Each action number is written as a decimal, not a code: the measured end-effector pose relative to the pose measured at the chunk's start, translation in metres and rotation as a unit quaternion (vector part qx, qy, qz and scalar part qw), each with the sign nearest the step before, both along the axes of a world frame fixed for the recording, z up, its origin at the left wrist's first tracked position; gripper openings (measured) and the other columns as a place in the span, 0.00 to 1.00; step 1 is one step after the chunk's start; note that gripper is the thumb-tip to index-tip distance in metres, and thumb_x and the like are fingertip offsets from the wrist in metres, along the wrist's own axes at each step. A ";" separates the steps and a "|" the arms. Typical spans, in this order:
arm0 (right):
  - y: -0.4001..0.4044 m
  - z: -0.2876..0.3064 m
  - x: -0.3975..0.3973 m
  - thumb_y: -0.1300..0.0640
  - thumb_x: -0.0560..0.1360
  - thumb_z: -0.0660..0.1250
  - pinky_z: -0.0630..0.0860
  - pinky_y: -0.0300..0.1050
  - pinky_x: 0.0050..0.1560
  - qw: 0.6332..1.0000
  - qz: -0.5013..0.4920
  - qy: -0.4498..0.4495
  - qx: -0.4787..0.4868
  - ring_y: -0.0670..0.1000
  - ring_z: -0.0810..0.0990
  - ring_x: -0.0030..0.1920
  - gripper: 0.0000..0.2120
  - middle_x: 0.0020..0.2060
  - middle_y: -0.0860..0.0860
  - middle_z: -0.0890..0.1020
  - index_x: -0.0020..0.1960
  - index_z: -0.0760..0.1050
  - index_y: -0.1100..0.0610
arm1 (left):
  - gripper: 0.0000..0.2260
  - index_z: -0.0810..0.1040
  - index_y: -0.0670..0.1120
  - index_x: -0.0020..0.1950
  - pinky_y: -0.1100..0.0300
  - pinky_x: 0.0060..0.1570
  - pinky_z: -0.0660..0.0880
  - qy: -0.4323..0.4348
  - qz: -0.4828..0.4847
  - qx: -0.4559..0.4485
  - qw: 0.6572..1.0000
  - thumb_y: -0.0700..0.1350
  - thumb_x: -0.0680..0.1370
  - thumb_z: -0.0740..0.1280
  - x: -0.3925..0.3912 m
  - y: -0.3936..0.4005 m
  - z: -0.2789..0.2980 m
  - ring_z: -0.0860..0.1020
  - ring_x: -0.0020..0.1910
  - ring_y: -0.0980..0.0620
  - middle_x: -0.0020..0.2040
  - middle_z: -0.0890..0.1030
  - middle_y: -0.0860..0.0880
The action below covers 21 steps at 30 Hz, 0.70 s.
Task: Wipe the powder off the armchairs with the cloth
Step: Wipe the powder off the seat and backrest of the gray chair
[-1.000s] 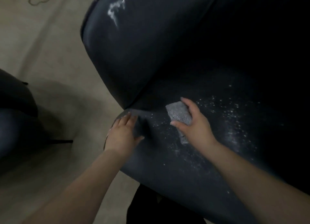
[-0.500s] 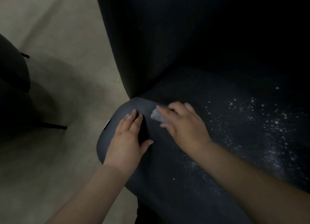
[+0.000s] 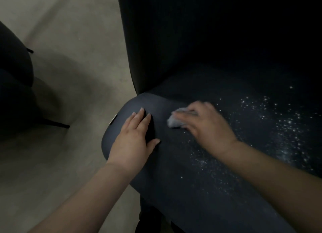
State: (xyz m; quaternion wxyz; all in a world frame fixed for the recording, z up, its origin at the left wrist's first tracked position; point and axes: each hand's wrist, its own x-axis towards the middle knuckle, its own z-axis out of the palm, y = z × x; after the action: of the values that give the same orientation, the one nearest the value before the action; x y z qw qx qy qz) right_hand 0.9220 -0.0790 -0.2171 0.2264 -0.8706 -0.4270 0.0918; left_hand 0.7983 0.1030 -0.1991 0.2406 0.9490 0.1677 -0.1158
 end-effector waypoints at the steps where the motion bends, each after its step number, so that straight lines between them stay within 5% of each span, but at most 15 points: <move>1: -0.011 -0.001 0.011 0.43 0.74 0.61 0.75 0.45 0.46 1.000 -0.028 -0.008 0.006 0.49 0.70 0.50 0.18 0.50 0.45 0.74 0.62 0.76 0.43 | 0.34 0.54 0.51 0.78 0.67 0.69 0.38 0.001 0.001 0.001 1.000 0.56 0.77 0.66 -0.001 0.000 0.000 0.46 0.77 0.54 0.79 0.49 0.54; 5: 0.001 -0.013 0.038 0.49 0.76 0.64 0.76 0.51 0.48 0.982 -0.180 -0.024 0.043 0.61 0.75 0.49 0.16 0.49 0.58 0.75 0.62 0.77 0.49 | 0.36 0.54 0.51 0.78 0.66 0.69 0.39 0.004 0.015 0.000 1.000 0.56 0.75 0.68 0.001 -0.007 -0.001 0.46 0.77 0.52 0.79 0.49 0.52; 11: -0.020 0.000 -0.025 0.54 0.73 0.64 0.75 0.48 0.43 1.000 0.026 -0.005 0.002 0.56 0.73 0.49 0.18 0.49 0.55 0.76 0.62 0.78 0.49 | 0.40 0.53 0.52 0.78 0.66 0.69 0.38 0.020 -0.023 -0.004 1.000 0.56 0.73 0.71 -0.005 -0.004 0.000 0.45 0.77 0.52 0.79 0.48 0.53; 14: -0.039 -0.004 0.007 0.47 0.76 0.63 0.76 0.48 0.46 0.995 -0.082 -0.047 0.018 0.56 0.75 0.49 0.16 0.49 0.55 0.75 0.61 0.79 0.51 | 0.40 0.51 0.53 0.78 0.65 0.70 0.40 0.026 -0.027 -0.002 0.999 0.57 0.73 0.70 -0.009 -0.005 0.000 0.43 0.77 0.53 0.79 0.45 0.55; 17: -0.012 -0.017 0.014 0.52 0.76 0.66 0.73 0.49 0.51 0.983 -0.177 -0.026 0.033 0.59 0.75 0.52 0.13 0.53 0.58 0.75 0.60 0.79 0.49 | 0.40 0.51 0.53 0.78 0.63 0.71 0.40 0.025 -0.017 -0.003 1.000 0.57 0.73 0.70 -0.009 -0.010 -0.001 0.43 0.77 0.53 0.79 0.45 0.54; 19: 0.005 -0.019 -0.016 0.48 0.74 0.69 0.76 0.52 0.51 0.988 -0.148 -0.009 0.052 0.57 0.77 0.53 0.09 0.53 0.55 0.76 0.54 0.79 0.47 | 0.40 0.52 0.52 0.78 0.65 0.70 0.38 0.029 -0.009 -0.008 1.000 0.57 0.73 0.70 -0.007 -0.011 0.000 0.43 0.77 0.53 0.79 0.46 0.53; 21: -0.006 -0.013 -0.051 0.46 0.76 0.62 0.76 0.48 0.48 0.999 -0.011 -0.023 0.044 0.54 0.75 0.51 0.13 0.52 0.52 0.75 0.58 0.77 0.45 | 0.41 0.51 0.52 0.78 0.66 0.69 0.38 0.032 -0.018 -0.011 0.999 0.56 0.73 0.71 -0.008 -0.010 0.002 0.43 0.77 0.53 0.79 0.46 0.53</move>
State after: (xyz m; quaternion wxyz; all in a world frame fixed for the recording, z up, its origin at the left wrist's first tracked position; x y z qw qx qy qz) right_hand 0.8709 -0.0848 -0.2304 0.2557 -0.8664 -0.4259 0.0505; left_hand 0.7906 0.0931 -0.1973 0.2431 0.9450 0.1570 -0.1521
